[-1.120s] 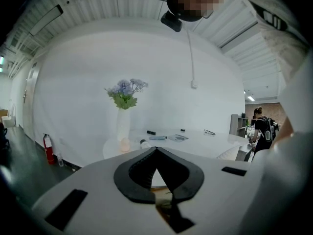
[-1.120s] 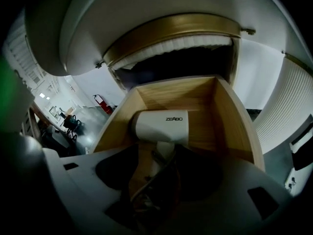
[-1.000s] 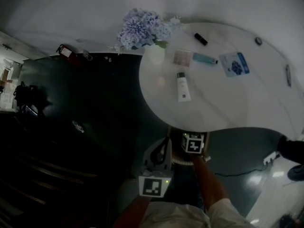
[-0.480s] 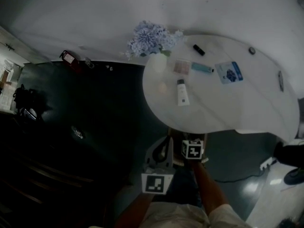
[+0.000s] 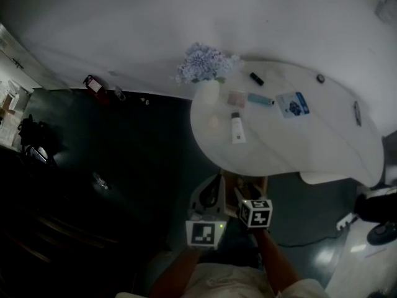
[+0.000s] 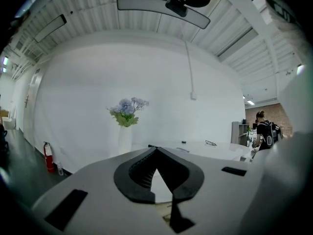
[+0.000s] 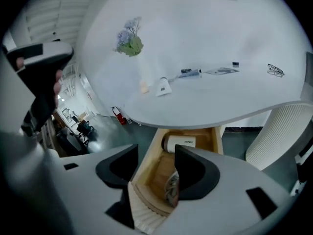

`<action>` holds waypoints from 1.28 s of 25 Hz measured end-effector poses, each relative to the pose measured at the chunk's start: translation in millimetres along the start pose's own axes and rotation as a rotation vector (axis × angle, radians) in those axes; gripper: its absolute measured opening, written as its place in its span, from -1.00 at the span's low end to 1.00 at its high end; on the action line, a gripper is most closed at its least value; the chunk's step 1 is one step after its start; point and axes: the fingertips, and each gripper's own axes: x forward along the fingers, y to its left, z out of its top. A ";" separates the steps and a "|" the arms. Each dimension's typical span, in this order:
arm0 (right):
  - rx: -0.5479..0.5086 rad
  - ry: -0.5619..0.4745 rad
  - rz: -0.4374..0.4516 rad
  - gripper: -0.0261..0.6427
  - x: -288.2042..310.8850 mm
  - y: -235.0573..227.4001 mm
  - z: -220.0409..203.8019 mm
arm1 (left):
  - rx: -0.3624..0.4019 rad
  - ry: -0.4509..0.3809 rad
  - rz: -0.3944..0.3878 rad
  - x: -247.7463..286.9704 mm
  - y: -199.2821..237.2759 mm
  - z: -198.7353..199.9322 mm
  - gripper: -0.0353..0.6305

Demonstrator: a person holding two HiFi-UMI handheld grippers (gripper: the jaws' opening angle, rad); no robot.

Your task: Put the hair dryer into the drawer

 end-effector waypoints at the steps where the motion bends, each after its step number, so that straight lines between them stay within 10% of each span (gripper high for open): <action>1: -0.006 -0.022 0.010 -0.20 -11.2 5.2 5.4 | 0.001 -0.009 0.001 -1.4 0.0 3.4 -0.88; 12: -0.103 -0.398 0.039 -0.31 -131.2 44.7 102.2 | 0.048 -0.057 -0.003 -16.2 -3.7 29.7 -0.89; 21: -0.233 -0.644 -0.048 -0.76 -181.9 57.4 152.8 | 0.080 -0.092 -0.013 -23.1 -10.3 49.8 -0.89; 32: -0.335 -0.781 -0.126 -0.91 -219.6 70.3 192.7 | 0.111 -0.159 -0.046 -21.7 -21.0 87.6 -0.89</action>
